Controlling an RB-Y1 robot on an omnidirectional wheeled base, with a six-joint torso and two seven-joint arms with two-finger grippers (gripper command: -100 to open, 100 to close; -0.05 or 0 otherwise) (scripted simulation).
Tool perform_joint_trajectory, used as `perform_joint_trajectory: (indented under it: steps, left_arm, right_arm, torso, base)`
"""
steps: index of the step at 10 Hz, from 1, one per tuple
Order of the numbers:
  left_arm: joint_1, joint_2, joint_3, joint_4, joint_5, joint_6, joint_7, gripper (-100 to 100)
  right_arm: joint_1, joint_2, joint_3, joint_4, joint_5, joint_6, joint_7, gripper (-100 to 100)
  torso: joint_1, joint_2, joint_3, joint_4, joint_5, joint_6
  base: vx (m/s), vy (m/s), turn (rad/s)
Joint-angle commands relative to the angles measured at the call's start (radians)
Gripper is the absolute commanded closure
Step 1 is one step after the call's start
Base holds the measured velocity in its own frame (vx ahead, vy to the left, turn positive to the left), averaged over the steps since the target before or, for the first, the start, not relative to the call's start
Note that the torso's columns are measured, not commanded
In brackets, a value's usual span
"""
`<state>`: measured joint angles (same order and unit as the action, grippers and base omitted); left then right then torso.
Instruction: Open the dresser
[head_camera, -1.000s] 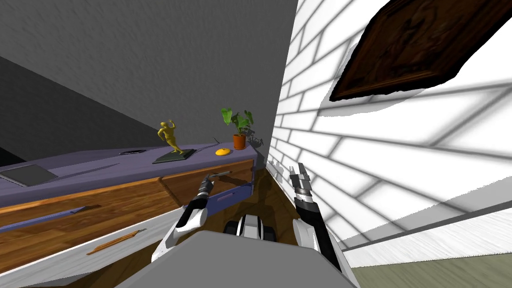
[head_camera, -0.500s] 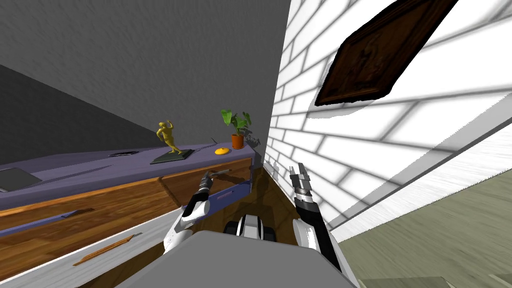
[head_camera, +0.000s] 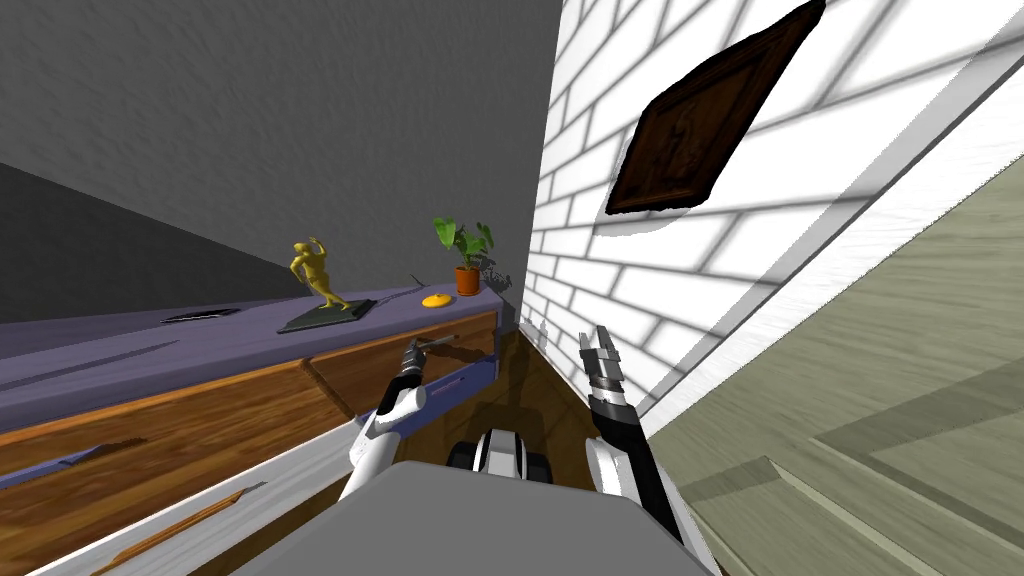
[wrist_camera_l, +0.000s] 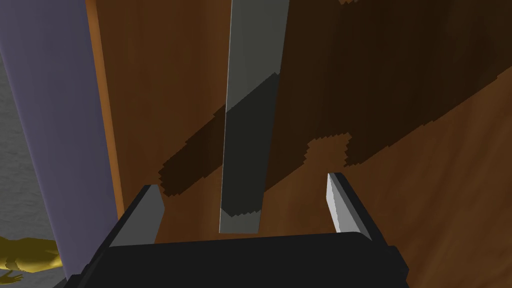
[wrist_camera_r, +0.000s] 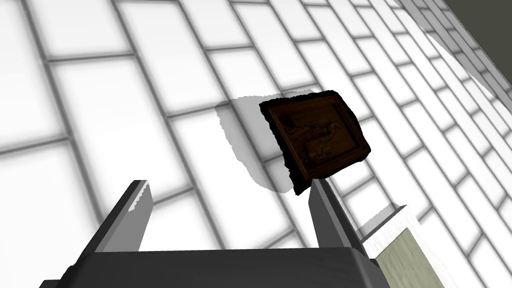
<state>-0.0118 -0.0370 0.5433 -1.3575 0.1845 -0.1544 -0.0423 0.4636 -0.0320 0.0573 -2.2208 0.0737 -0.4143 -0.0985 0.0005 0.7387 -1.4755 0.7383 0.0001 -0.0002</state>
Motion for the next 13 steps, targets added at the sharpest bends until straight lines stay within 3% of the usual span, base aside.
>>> perform_joint_trajectory:
  steps: [1,9,10,13]
  left_arm:
    - [0.043,0.006,-0.039,-0.039,0.006,0.0,0.014,100]
    - [0.309,0.057,-0.27,-0.231,0.044,-0.021,0.11,100]
    - [0.29,0.055,-0.247,-0.212,0.042,-0.021,0.101,100]
    - [0.304,0.059,-0.263,-0.246,0.043,0.0,0.106,100]
  right_arm:
    - [0.0,0.0,0.0,0.0,0.0,0.0,0.0,0]
    - [0.001,0.0,0.0,0.0,0.0,0.0,0.0,0]
    - [0.001,0.0,0.0,0.0,0.0,0.0,0.0,0]
    - [0.0,0.0,0.0,0.0,0.0,0.0,0.0,0]
  torso:
    - [0.0,-0.004,-0.002,-0.001,0.0,-0.001]
    - [-0.005,0.0,0.0,0.001,-0.001,0.004]
    - [-0.005,-0.001,-0.001,0.0,-0.001,0.004]
    - [-0.007,0.005,0.003,0.001,0.0,0.005]
  base:
    - [0.054,-0.017,0.276]
    - [0.113,-0.026,0.178]
    - [0.038,-0.012,0.05]
    - [-0.123,-0.058,-0.007]
